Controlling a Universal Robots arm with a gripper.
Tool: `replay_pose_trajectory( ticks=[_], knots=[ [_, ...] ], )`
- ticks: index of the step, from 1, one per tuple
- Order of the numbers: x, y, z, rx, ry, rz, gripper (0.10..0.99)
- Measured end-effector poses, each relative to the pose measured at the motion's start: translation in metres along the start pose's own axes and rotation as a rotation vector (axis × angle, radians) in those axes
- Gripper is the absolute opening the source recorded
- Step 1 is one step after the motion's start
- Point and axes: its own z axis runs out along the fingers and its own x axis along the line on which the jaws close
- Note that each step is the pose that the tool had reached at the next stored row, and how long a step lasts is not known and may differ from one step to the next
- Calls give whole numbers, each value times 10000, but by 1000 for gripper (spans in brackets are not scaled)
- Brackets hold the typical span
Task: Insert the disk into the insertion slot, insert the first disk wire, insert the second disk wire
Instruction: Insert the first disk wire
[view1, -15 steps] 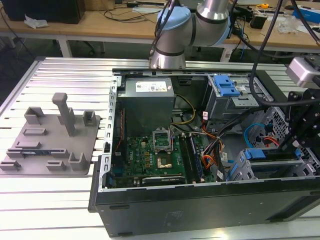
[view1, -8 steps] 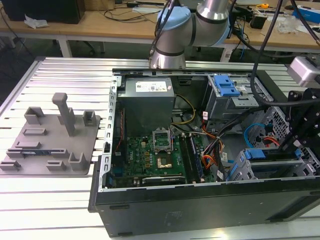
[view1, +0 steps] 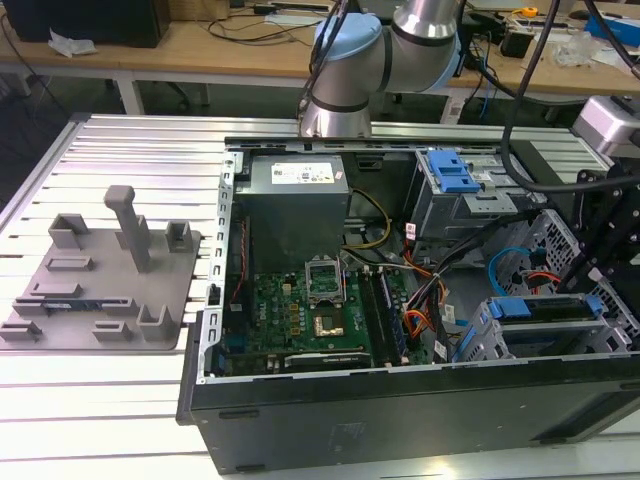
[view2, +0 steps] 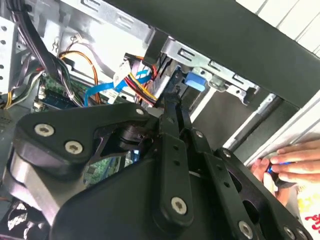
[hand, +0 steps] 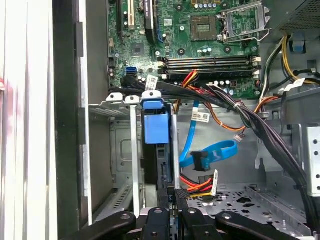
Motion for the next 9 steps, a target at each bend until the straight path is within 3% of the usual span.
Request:
replay_pose_trajectory(
  ticks=[9],
  knots=[
    [25, 3, 12, 35, 0, 53, 165]
  ],
)
